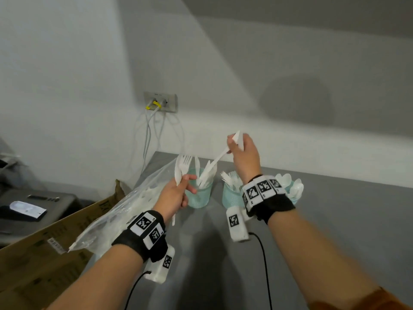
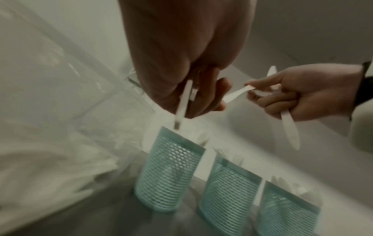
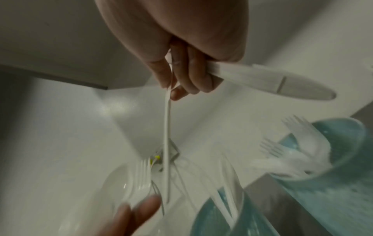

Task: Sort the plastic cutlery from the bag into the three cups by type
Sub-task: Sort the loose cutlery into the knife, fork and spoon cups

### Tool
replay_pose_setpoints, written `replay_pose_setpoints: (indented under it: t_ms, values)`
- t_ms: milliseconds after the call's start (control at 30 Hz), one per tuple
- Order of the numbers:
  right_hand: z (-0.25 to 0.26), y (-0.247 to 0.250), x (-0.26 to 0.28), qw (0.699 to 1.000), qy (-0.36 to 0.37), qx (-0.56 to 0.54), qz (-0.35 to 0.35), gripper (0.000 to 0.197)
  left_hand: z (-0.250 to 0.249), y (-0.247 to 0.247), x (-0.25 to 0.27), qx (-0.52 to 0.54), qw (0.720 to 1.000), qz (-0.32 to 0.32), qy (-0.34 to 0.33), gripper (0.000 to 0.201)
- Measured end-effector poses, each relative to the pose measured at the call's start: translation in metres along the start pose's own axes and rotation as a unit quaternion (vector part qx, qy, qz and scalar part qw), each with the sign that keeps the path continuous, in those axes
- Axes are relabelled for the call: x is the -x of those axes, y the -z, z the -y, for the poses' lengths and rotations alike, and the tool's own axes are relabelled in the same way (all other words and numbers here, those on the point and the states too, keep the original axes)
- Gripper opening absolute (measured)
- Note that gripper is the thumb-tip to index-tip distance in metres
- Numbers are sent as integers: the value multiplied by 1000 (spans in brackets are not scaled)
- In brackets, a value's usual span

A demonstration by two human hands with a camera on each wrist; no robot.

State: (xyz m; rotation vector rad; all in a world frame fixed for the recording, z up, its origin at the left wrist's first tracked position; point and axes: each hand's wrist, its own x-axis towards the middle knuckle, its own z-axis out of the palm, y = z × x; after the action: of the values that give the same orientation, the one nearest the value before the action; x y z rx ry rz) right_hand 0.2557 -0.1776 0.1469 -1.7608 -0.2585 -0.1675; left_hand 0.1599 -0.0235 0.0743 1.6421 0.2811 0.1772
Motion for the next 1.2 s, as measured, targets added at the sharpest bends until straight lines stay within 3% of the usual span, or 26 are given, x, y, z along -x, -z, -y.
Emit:
replay_pose_setpoints:
  t_ms: [67,133,267,367,633,767,867,1100,1200]
  values:
    - [2,-4,-8,999,26,6,-19,11,0,8,-4,-8,1000,-20,-6,31]
    - [-6,-15,-7,998,27,55,7,14,-1,11,-5,-3,1000,-21,-5,28]
    - [-32,-37,3,989,-25,114,93,21,-5,7,-2,33,999,-4,-8,20]
    - [-29,-41,0,984,-44,146,93,34,-5,6,-2,66,998,5,18,26]
    - [-1,-40,-13,992,67,86,61,37,-13,6,-6,99,995,3,30,7]
    - [-29,-51,-10,988,36,115,96,32,-14,2,-9,87,996,12,18,6]
    - [-37,-51,-2,984,-16,121,131,39,-12,0,-12,82,996,14,17,8]
    - [-29,-40,11,992,-32,34,114,24,-12,-14,-15,40,998,38,5,14]
    - [-26,-25,11,996,-44,-2,76,21,-15,-26,-15,21,997,71,-3,16]
